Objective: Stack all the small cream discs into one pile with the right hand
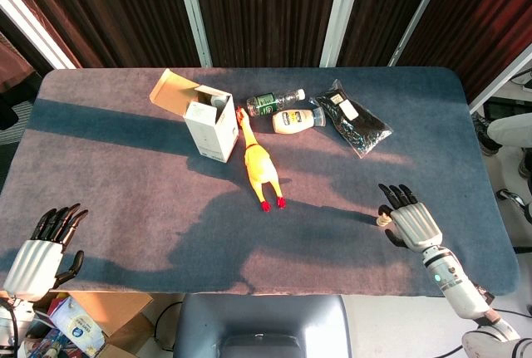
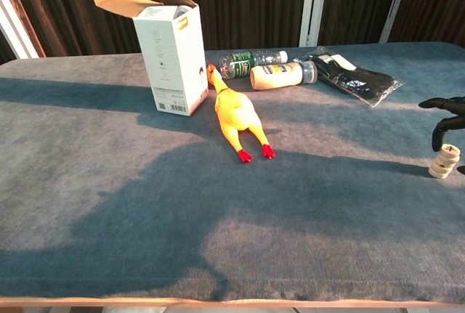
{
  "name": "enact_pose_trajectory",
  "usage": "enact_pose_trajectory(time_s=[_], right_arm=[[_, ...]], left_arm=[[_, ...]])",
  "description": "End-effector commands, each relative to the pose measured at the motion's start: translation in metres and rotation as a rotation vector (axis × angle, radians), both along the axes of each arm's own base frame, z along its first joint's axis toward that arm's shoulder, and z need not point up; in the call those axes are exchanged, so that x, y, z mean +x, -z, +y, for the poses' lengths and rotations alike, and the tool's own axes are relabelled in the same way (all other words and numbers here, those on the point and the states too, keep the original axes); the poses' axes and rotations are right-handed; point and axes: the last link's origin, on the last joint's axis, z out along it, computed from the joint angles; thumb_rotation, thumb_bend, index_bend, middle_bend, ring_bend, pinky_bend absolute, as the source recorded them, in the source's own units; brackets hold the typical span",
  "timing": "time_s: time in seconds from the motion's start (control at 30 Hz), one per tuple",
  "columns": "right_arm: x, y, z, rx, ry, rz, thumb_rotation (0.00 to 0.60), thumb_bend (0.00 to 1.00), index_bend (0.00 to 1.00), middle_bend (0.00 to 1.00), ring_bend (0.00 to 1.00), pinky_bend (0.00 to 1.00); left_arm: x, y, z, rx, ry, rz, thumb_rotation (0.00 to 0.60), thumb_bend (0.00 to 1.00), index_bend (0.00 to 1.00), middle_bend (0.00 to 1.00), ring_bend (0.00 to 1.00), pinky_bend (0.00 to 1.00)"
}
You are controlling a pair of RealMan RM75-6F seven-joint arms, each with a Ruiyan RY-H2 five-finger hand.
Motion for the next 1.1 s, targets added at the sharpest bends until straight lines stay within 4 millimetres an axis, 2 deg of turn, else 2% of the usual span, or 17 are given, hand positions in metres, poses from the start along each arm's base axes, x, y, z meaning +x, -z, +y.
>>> enact_pose_trajectory(time_s=[0.03, 0.37, 0.53, 0.63, 0.83, 0.87, 1.0, 1.1], right_arm=[[0.000, 0.000, 0.000, 0.001, 0.000, 0.001, 0.600, 0.50, 0.51, 0.00, 0.00, 0.00], [0.001, 0.000, 0.002, -0.007, -0.008, -0.016, 0.600, 0.50, 0.50, 0.01, 0.00, 0.00], [0.004, -0.009, 0.003, -0.064, -0.023, -0.053, 0.600, 0.50, 0.40, 0.00, 0.00, 0.00], [0.009, -0.022, 0.010, -0.122, -0.042, -0.093, 0.600, 0.49, 0.30, 0.00, 0.00, 0.00], [0.009, -0.055, 0.052, -0.236, 0.045, -0.119, 0.600, 0.41, 0.04, 0.00, 0.00, 0.00], [0.009, -0.058, 0.057, -0.246, 0.052, -0.112, 0.600, 0.40, 0.02, 0.00, 0.00, 0.00], [0.009, -0.071, 0.104, -0.320, 0.081, -0.077, 0.600, 0.37, 0.00, 0.00, 0.00, 0.00], [0.019, -0.080, 0.119, -0.343, 0.030, -0.113, 0.600, 0.36, 0.02, 0.00, 0.00, 0.00]], left_arm=[[0.000, 0.000, 0.000, 0.000, 0.000, 0.000, 0.600, 0.53, 0.00, 0.00, 0.00, 0.05], [0.000, 0.000, 0.001, 0.001, -0.002, -0.002, 0.600, 0.53, 0.00, 0.00, 0.00, 0.05], [0.000, -0.001, 0.001, 0.001, -0.002, -0.002, 0.600, 0.53, 0.00, 0.00, 0.00, 0.05], [-0.001, -0.001, 0.001, 0.002, -0.004, -0.002, 0.600, 0.53, 0.00, 0.00, 0.00, 0.05], [0.000, -0.003, 0.000, 0.011, -0.001, -0.005, 0.600, 0.53, 0.00, 0.00, 0.00, 0.05], [0.000, -0.003, -0.001, 0.012, 0.000, -0.005, 0.600, 0.53, 0.00, 0.00, 0.00, 0.05], [0.000, -0.002, 0.000, 0.013, 0.001, -0.002, 0.600, 0.53, 0.00, 0.00, 0.00, 0.05], [0.001, -0.002, 0.000, 0.015, 0.006, 0.002, 0.600, 0.53, 0.00, 0.00, 0.00, 0.05]])
